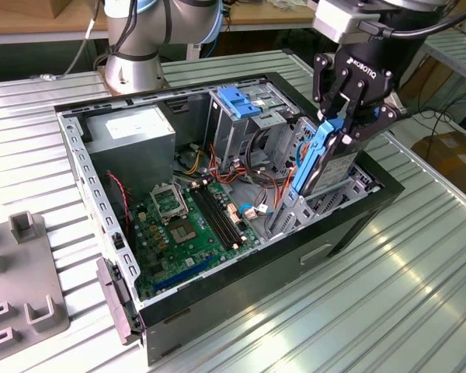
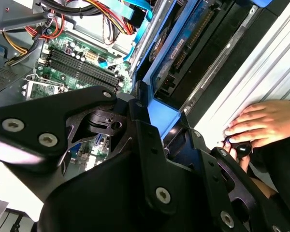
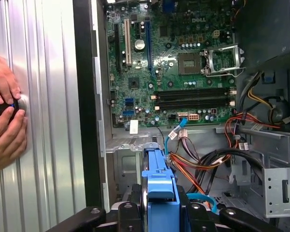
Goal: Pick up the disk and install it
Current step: 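Insert the disk into the insertion slot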
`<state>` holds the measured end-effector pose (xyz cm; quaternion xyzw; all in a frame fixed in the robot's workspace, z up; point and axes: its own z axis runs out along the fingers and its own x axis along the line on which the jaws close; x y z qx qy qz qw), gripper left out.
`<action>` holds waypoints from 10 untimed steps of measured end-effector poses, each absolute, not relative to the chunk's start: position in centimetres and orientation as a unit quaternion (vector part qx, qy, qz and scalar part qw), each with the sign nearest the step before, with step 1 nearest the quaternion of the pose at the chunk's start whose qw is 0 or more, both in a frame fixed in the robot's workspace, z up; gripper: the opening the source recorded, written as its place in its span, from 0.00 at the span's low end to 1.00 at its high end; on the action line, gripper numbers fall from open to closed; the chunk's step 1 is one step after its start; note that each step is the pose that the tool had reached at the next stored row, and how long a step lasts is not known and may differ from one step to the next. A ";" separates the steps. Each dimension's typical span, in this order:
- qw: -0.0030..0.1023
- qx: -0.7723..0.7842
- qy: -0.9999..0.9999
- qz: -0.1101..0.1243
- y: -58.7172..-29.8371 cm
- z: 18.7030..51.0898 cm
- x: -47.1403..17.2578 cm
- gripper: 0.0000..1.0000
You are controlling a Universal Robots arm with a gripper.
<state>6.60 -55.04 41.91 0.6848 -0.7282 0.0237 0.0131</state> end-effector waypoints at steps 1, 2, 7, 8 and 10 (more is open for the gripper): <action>0.013 0.685 -0.728 0.024 -55.0 41.8 6.6 0.37; 0.013 0.685 -0.728 0.024 -55.0 41.7 6.6 0.37; 0.013 0.685 -0.728 0.024 -55.1 40.8 6.6 0.37; 0.013 0.685 -0.728 0.024 -55.1 40.7 6.6 0.37; 0.013 0.685 -0.728 0.024 -55.1 40.3 6.6 0.37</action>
